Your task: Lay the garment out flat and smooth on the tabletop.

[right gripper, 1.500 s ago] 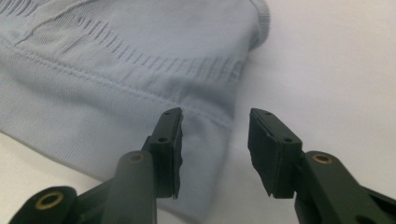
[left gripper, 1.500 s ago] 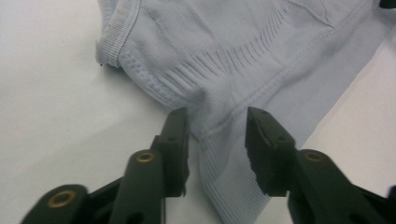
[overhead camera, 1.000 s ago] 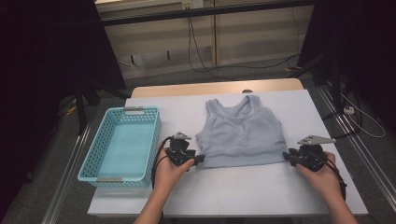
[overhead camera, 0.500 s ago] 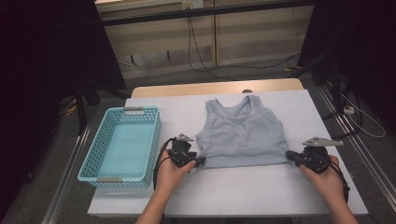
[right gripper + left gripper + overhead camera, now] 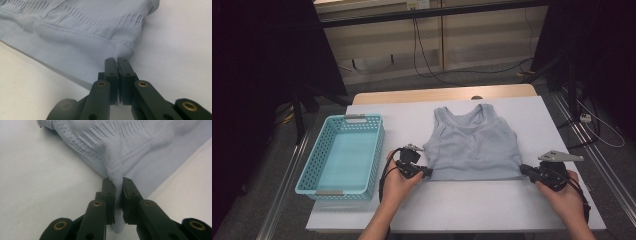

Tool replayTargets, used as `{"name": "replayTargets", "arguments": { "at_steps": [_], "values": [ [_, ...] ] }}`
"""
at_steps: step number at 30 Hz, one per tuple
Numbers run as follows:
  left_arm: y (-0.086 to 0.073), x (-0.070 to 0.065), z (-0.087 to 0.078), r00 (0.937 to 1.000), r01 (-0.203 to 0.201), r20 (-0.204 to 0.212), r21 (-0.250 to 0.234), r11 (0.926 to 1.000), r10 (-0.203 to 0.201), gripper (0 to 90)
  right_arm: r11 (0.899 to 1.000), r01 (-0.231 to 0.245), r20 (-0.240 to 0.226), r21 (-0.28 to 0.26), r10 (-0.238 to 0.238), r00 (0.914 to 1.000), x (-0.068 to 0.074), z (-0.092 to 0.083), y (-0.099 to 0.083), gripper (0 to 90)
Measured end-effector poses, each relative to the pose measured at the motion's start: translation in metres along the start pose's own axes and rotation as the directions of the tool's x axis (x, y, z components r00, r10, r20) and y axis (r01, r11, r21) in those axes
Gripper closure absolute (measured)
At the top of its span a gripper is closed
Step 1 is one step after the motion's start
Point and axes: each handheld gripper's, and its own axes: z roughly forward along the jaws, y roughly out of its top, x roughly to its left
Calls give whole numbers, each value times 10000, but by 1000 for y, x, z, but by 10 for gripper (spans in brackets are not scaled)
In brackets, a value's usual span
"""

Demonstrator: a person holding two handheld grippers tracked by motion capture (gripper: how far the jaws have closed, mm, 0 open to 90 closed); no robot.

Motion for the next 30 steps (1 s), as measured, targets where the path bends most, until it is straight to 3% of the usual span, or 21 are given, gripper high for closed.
{"name": "replayTargets", "arguments": {
  "at_steps": [9,13,20,26,28,30],
  "values": [
    [-4,-1,-17,9992,129,378,167,9998,-135,840,9999,71,-290,-144,-75,9996,5,-11,-1,880],
    [-11,0,-23,9993,210,303,359,9991,-221,842,9992,382,-401,69,-379,9985,15,-13,-3,880],
    [-27,4,-35,9993,359,59,272,9990,-361,841,9952,841,-682,500,-806,9944,32,-3,-7,869],
    [-25,2,-31,9997,85,-230,341,9994,-78,825,9936,1108,-430,221,-1098,9930,34,-3,-1,709],
    [-24,4,-31,9996,37,-287,147,9999,-33,755,9925,1223,-366,-72,-1225,9918,34,-4,5,576],
    [-24,4,-31,9995,75,-293,-78,9999,-78,706,9921,1227,-339,-249,-1235,9918,34,-2,13,542]
  ]
}}
